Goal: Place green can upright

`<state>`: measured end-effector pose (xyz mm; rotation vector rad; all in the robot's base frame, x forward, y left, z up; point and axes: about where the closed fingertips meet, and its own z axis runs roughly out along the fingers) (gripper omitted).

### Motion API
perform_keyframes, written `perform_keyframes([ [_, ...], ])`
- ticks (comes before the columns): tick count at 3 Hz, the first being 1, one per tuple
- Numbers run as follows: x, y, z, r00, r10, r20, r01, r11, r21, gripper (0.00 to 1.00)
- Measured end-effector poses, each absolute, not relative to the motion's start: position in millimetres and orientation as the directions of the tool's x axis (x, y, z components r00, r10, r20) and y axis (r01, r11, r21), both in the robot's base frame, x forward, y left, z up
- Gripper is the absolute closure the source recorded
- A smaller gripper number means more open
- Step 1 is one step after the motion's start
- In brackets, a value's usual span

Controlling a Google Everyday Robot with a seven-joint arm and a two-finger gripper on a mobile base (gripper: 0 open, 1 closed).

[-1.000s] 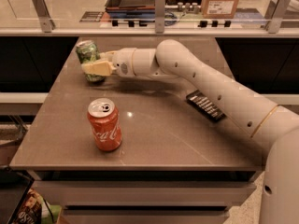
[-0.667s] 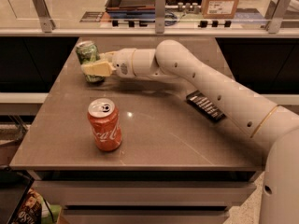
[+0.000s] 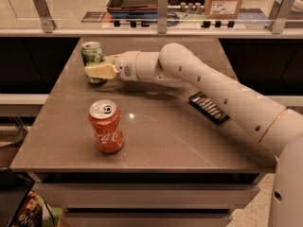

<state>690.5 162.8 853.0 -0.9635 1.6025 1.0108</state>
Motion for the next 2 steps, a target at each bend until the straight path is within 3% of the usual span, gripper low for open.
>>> perform_keyframes([
  [2,689.4,165.7,852.9,-0.213,-0.118,-0.970,-0.927,0.337,0.163,0.35],
])
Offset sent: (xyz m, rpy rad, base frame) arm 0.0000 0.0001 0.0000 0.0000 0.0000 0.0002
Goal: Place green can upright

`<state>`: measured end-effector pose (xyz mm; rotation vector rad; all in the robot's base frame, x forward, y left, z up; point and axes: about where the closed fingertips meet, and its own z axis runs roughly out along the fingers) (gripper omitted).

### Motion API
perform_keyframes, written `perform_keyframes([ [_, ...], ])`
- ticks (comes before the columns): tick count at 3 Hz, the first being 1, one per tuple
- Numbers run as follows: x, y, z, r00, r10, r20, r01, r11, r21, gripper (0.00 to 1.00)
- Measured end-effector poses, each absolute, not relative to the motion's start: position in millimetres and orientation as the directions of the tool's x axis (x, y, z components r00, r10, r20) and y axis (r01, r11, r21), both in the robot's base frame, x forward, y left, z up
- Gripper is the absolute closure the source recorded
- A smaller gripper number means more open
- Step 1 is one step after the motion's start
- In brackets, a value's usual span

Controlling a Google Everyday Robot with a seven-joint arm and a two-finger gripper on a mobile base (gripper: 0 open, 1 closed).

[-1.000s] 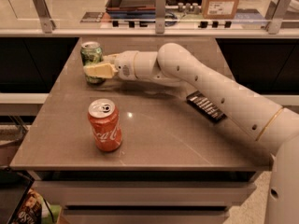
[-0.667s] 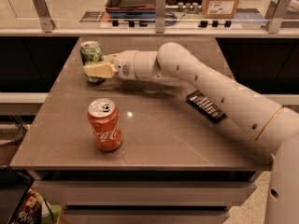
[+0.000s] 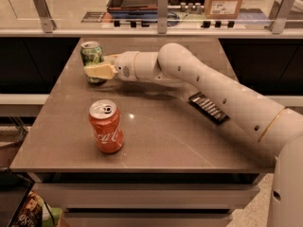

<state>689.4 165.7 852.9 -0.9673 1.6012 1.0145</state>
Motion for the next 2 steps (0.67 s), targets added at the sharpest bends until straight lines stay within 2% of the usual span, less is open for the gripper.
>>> perform_keyframes([
  [1,688.4,168.1,852.8,-0.213,-0.119,-0.970,-0.929,0.333,0.163,0.13],
  [2,687.5,170.5,852.6,-0.213,-0.119,-0.970,-0.930,0.329,0.164,0.00],
])
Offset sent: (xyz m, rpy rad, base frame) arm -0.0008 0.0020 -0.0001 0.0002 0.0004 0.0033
